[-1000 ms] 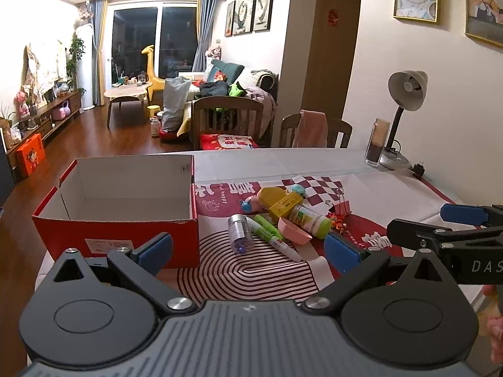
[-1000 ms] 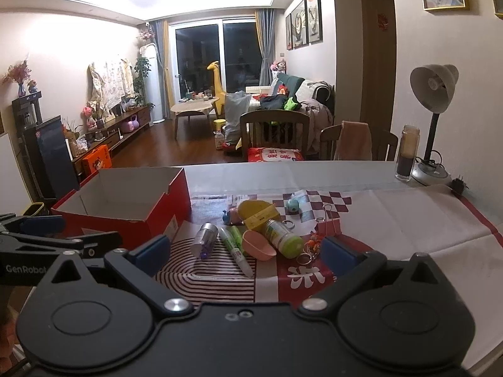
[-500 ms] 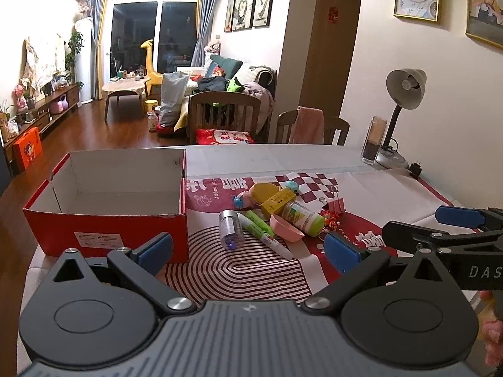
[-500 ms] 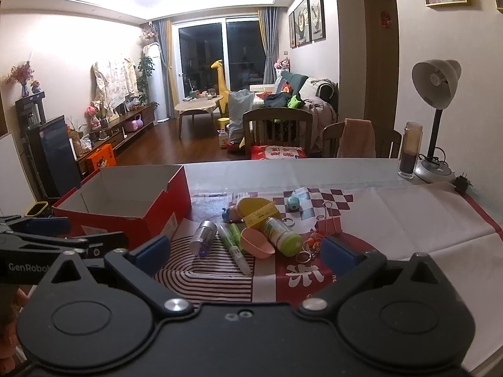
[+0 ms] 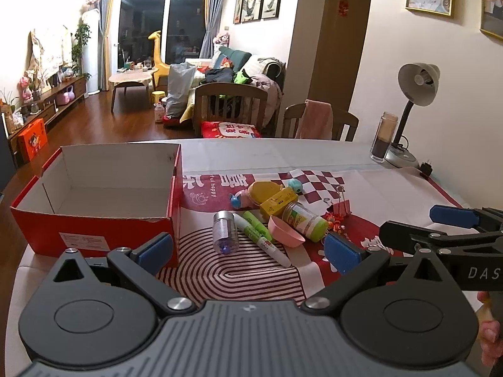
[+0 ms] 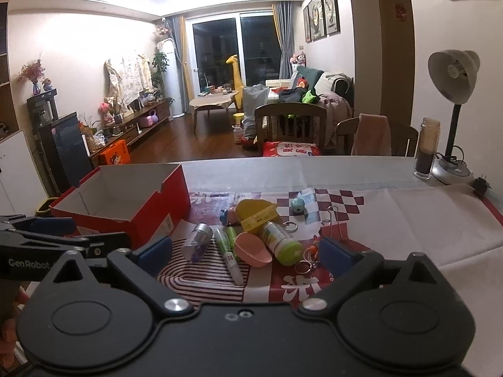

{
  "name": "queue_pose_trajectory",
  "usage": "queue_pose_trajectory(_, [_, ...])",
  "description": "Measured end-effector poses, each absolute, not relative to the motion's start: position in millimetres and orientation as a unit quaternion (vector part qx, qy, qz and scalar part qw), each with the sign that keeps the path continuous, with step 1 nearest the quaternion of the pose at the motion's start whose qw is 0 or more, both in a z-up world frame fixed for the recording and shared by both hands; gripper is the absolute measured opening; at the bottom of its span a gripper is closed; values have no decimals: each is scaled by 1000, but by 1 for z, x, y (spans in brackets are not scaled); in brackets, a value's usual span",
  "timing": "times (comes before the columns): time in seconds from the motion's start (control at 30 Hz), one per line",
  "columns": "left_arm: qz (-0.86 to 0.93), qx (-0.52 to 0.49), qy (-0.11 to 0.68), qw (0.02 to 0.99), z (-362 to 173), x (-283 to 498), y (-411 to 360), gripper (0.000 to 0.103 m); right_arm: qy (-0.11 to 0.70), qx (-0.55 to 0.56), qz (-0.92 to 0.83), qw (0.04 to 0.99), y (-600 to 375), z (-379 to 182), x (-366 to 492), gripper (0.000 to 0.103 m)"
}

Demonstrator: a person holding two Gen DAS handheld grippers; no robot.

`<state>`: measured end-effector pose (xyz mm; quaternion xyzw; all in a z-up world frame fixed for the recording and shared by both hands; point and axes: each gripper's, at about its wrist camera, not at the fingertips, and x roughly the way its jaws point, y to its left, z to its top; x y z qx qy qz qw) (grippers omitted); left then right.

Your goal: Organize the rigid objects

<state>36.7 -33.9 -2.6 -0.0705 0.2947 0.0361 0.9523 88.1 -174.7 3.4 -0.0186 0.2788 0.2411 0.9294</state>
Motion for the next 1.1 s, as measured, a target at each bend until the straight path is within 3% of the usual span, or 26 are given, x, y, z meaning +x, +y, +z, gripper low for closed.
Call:
queue_pose_trajectory(0.8, [98, -59, 343, 932, -68, 135, -44, 103, 320, -69, 277, 903, -202, -45, 189, 87])
queue_pose_trajectory(1.1, [114, -43, 359, 925, -91, 176, -44, 97, 348, -102, 304, 881, -183, -72, 237, 75])
